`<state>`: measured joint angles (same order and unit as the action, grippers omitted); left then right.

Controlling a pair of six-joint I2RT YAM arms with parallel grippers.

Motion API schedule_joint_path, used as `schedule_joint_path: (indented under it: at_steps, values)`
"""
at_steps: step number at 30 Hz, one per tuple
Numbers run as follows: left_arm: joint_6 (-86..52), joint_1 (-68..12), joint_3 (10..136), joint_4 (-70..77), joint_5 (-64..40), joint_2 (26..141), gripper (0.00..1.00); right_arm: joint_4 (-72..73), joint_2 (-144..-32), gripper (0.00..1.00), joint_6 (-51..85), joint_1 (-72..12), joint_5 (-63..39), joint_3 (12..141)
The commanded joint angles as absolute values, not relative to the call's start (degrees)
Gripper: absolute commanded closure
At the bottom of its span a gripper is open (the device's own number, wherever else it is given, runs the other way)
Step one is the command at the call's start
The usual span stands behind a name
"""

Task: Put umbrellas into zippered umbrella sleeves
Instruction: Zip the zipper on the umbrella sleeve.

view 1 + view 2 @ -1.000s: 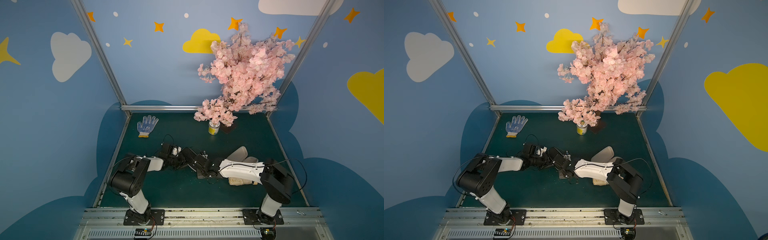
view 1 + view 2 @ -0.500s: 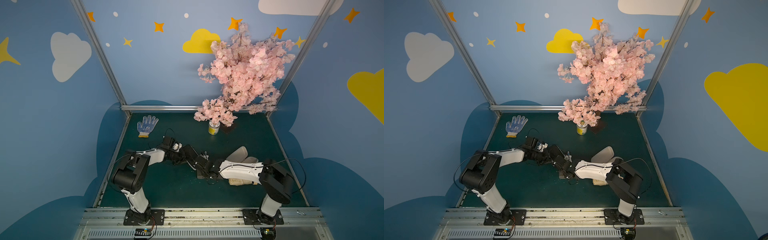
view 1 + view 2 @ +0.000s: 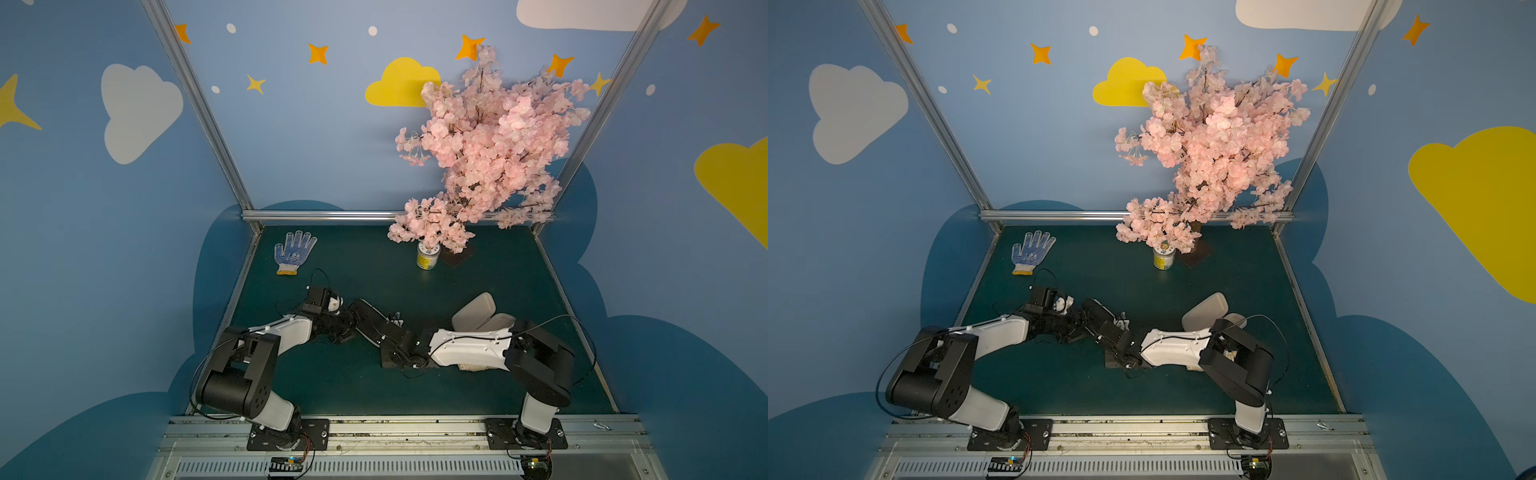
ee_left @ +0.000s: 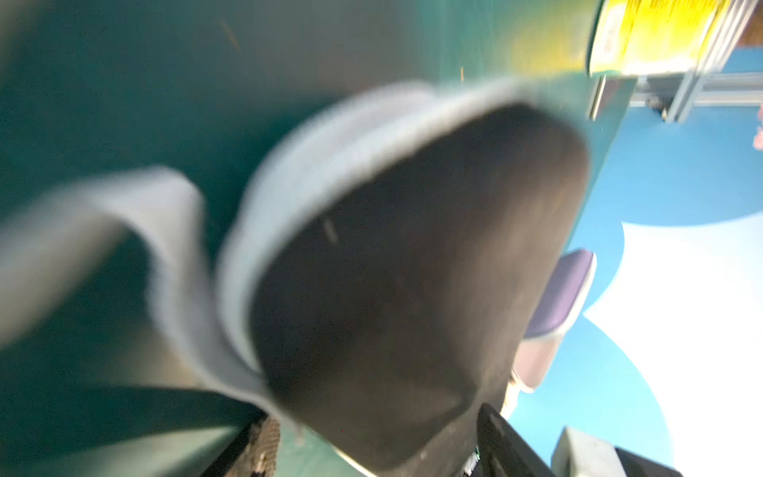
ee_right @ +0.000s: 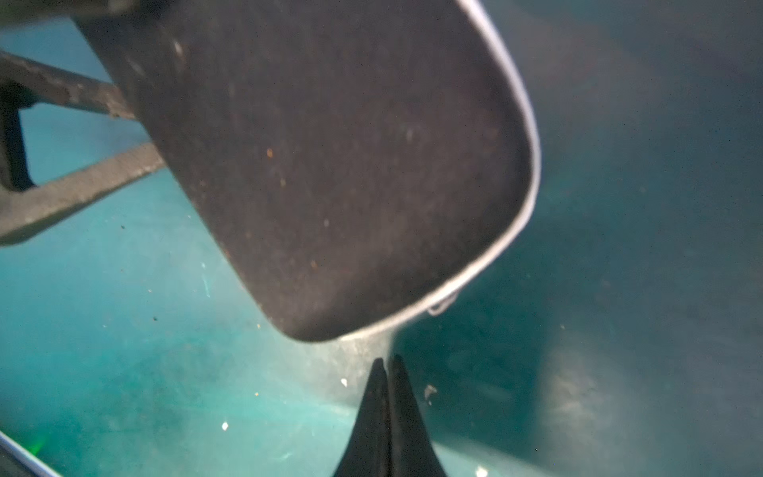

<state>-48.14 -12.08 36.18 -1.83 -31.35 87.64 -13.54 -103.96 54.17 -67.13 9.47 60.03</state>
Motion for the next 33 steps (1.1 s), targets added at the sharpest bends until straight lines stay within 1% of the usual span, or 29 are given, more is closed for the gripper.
schedule_joint_path:
  at_steps: [1, 6, 9, 12, 14, 16, 19, 22, 23, 27, 30, 33]
  values:
    - [-46.32, -12.28, 38.37, -3.82, -29.38, 89.48, 0.24, -13.15, -103.8, 1.0, 54.9, -67.41, 8.46, 60.84]
    - [-45.58, -12.65, 42.1, -2.61, -29.17, 95.59, 0.25, -12.85, -104.36, 1.0, 53.73, -68.41, 7.92, 62.01]
    - [-44.45, -12.84, 47.08, -3.67, -29.09, 98.34, 0.25, -12.42, -104.93, 1.0, 52.71, -68.56, 7.34, 62.99]
    - [-42.59, -13.19, 51.9, -7.61, -28.35, 99.25, 0.26, -12.35, -105.95, 1.0, 52.14, -68.64, 6.99, 64.23]
    - [-42.12, -13.32, 51.92, -10.0, -27.34, 97.21, 0.26, -11.91, -106.45, 1.0, 52.12, -68.44, 7.34, 64.48]
    - [-42.33, -13.46, 49.02, -11.74, -24.89, 93.46, 0.25, -11.81, -106.7, 1.0, 52.2, -68.08, 7.64, 64.45]
    - [-44.98, -13.58, 40.87, -10.46, -23.21, 86.32, 0.25, -11.33, -106.33, 1.0, 52.24, -67.67, 7.88, 63.59]
    - [-51.27, -15.82, 32.33, -3.39, -23.38, 80.69, 0.24, -10.46, -105.91, 1.0, 52.21, -67.22, 7.73, 62.36]
    - [-53.71, -17.66, 29.63, 0.82, -23.06, 79.71, 0.24, -10.28, -105.72, 1.0, 52.12, -67.23, 7.73, 62.1]
    - [-60.75, -22.59, 23.11, 14.36, -21.08, 80.23, 0.23, -9.58, -105.54, 1.0, 51.86, -67.26, 7.75, 61.61]
    - [-63.8, -22.98, 20.46, 22.39, -19.62, 81.55, 0.23, -8.58, -105.27, 1.0, 52.2, -67.35, 7.73, 61.01]
    - [-64.9, -23.53, 19.69, 26.94, -18.11, 84.13, 0.24, -7.57, -104.97, 1.0, 52.31, -67.46, 7.78, 60.43]
